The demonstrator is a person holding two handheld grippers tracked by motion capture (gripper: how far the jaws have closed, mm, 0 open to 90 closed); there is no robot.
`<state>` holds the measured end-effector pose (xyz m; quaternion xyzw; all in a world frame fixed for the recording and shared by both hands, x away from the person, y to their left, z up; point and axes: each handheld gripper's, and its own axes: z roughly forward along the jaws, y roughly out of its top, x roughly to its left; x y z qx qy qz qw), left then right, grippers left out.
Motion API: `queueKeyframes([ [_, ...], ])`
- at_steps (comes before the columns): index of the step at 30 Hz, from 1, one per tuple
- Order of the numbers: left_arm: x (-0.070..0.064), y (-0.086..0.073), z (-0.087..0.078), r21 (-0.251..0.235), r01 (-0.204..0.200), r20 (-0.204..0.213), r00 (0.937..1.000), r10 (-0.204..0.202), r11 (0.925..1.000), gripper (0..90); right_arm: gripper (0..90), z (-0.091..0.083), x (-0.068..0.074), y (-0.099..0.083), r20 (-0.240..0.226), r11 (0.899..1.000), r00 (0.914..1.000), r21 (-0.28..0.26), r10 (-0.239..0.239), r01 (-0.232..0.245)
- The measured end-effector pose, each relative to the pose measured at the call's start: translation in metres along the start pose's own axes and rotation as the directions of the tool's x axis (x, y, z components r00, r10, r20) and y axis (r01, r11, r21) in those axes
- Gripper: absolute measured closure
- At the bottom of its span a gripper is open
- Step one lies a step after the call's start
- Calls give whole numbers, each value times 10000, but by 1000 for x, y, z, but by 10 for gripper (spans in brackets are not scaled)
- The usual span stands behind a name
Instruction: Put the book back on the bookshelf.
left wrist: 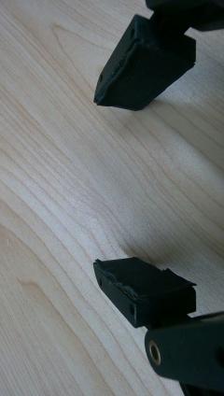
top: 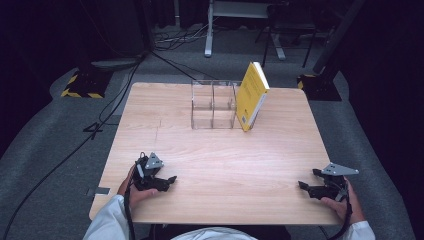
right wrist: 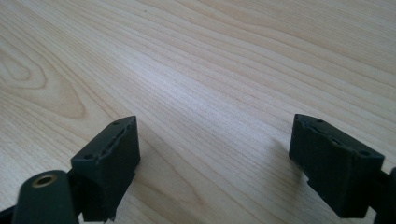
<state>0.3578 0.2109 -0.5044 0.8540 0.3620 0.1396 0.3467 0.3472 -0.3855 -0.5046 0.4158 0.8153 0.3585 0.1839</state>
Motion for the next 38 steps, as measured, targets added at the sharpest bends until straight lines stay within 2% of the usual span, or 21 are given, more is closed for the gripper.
queueKeyframes([
  [38, 0, 0, 0, 14, 54, 1, 10000, -54, 10000, 177, 164, 0, 0, 0, 137, 10000, 9999, 6, 95, -95],
])
